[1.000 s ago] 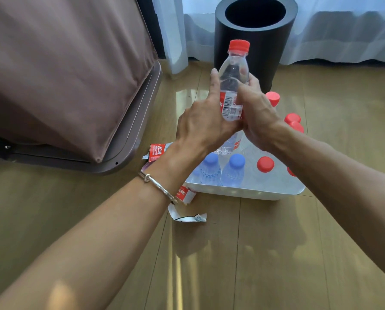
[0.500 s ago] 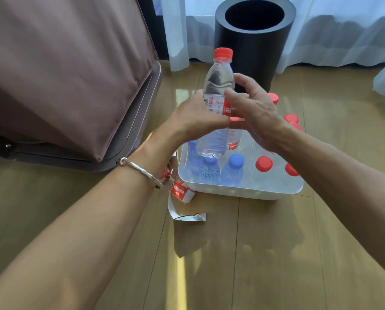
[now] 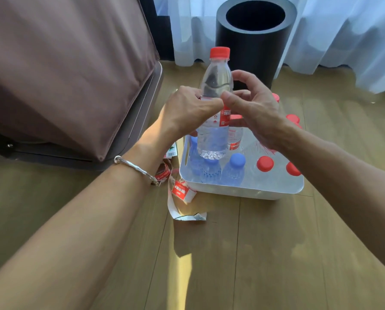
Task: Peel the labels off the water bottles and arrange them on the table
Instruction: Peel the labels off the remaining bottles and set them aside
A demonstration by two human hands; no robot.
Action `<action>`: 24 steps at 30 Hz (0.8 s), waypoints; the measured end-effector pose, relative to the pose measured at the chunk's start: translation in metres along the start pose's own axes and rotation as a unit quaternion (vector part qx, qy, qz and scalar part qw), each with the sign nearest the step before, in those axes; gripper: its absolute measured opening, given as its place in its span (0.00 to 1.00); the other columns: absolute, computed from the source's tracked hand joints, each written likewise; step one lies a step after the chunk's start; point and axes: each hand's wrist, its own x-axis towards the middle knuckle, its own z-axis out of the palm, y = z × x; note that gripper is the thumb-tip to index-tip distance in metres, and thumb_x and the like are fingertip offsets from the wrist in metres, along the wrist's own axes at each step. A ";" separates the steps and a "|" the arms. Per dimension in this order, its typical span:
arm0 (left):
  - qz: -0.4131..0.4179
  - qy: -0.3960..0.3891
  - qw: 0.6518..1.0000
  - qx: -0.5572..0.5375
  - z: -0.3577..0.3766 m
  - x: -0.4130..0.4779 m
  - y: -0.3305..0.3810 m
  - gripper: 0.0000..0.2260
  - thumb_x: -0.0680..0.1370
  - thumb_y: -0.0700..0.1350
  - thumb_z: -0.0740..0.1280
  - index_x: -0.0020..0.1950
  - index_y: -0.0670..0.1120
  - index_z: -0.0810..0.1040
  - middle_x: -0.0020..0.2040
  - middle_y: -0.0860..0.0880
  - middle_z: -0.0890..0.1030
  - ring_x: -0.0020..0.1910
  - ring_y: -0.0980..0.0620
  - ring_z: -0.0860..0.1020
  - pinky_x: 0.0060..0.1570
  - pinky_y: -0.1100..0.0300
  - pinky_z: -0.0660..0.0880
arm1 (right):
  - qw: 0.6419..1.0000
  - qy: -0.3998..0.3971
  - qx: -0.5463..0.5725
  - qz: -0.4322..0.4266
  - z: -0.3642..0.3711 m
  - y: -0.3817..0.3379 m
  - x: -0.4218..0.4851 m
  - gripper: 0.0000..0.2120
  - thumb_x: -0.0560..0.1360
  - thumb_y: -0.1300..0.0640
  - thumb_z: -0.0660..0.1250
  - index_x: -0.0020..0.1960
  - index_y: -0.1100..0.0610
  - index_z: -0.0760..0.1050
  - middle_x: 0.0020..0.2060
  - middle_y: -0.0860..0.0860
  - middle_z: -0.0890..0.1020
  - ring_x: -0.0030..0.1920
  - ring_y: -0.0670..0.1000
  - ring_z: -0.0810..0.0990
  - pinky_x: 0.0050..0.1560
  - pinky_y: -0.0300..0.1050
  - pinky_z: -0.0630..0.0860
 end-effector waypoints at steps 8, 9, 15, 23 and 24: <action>0.001 -0.007 1.000 0.001 0.001 0.004 -0.008 0.12 0.77 0.51 0.66 0.47 0.44 0.84 0.42 0.49 0.85 0.43 0.51 0.85 0.36 0.52 0.83 | 0.999 -0.004 -0.035 -0.005 0.000 -0.001 -0.001 0.21 0.78 0.57 0.69 0.69 0.52 0.67 0.51 0.60 0.81 0.50 0.55 0.85 0.51 0.57 0.83; 0.003 -0.012 1.000 -0.003 0.001 0.003 -0.008 0.13 0.76 0.54 0.67 0.48 0.45 0.84 0.42 0.50 0.85 0.44 0.52 0.85 0.37 0.53 0.83 | 0.999 -0.002 -0.032 -0.003 0.000 -0.001 -0.001 0.21 0.78 0.57 0.69 0.69 0.52 0.67 0.51 0.59 0.81 0.50 0.55 0.85 0.51 0.57 0.83; 0.003 0.017 1.000 -0.021 0.005 0.005 -0.006 0.16 0.72 0.56 0.68 0.45 0.44 0.84 0.41 0.47 0.86 0.41 0.49 0.85 0.39 0.47 0.83 | 1.000 0.000 -0.024 -0.008 0.000 -0.001 -0.001 0.21 0.78 0.57 0.69 0.68 0.53 0.67 0.51 0.60 0.81 0.50 0.55 0.85 0.49 0.55 0.83; 0.005 -0.024 0.999 -0.031 -0.001 0.004 -0.006 0.21 0.70 0.57 0.62 0.51 0.43 0.82 0.46 0.46 0.86 0.46 0.49 0.85 0.47 0.45 0.82 | 1.000 0.004 -0.007 -0.009 0.001 -0.001 0.000 0.20 0.77 0.57 0.71 0.65 0.51 0.68 0.50 0.59 0.80 0.48 0.54 0.85 0.47 0.54 0.84; 0.012 -0.029 0.999 -0.036 -0.001 0.004 -0.006 0.21 0.70 0.58 0.62 0.51 0.44 0.83 0.46 0.47 0.86 0.47 0.49 0.84 0.48 0.44 0.82 | 1.000 0.006 -0.001 -0.010 0.001 -0.001 0.001 0.20 0.77 0.58 0.71 0.65 0.52 0.68 0.50 0.59 0.80 0.48 0.54 0.85 0.47 0.54 0.83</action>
